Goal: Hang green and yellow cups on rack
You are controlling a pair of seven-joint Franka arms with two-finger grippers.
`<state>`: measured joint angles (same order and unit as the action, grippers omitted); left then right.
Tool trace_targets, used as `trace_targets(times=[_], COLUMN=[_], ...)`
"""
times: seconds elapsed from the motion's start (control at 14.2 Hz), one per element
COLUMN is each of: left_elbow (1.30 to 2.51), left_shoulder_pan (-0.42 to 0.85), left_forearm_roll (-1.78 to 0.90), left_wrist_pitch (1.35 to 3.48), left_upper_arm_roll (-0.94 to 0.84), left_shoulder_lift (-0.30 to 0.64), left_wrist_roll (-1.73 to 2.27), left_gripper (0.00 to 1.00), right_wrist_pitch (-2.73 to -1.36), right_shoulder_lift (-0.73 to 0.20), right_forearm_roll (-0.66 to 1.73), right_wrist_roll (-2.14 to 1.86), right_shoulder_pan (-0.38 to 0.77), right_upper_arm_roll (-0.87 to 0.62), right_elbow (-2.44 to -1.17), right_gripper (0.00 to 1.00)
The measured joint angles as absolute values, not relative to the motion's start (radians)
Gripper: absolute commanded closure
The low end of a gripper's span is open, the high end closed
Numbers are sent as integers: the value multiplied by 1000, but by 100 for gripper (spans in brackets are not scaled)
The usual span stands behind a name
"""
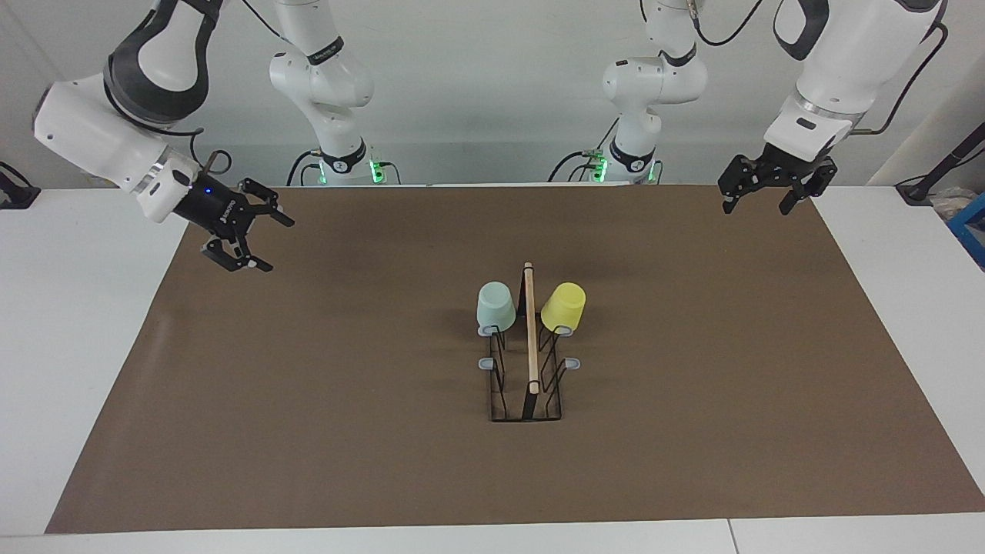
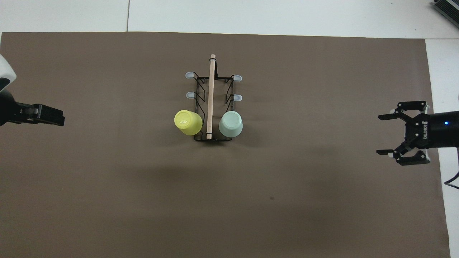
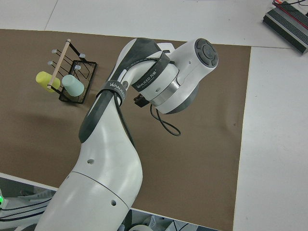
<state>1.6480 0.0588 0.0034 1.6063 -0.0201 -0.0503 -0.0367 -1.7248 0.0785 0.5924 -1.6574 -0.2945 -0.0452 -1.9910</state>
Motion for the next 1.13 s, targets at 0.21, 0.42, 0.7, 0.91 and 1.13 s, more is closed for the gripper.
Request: trace_targets(times=[0.21,0.42,0.7,0.91,1.13], left_elbow=[1648,1648,1648,1648,1648], left_shoulder_pan=[59,59,59,59,59], left_forearm_roll=[3,3,3,3,3], left_wrist_pitch=[1606,1606,1606,1606,1606], left_upper_arm_roll=[-20,-20,-20,-20,-20], left_shoulder_lift=[-50,-50,-50,-50,-50], left_wrist_roll=[-37,-37,-37,-37,-37], left_gripper=[0,0,0,0,0], right_wrist_pitch=[-1669,-1645,-1634,-1627,-1628], right_shoulder_lift=[85,85,83,80,73], right_forearm_roll=[440,301,278,231,126], right_wrist_roll=[-1470,-1241,-986,-729,-569], right_shoulder_pan=[-294,-287,-279,-214,-127], right_upper_arm_roll=[-49,-64,-70,-76,-85], right_elbow=[-1969,-1940,-1925,-1899,-1855], right_gripper=[0,0,0,0,0])
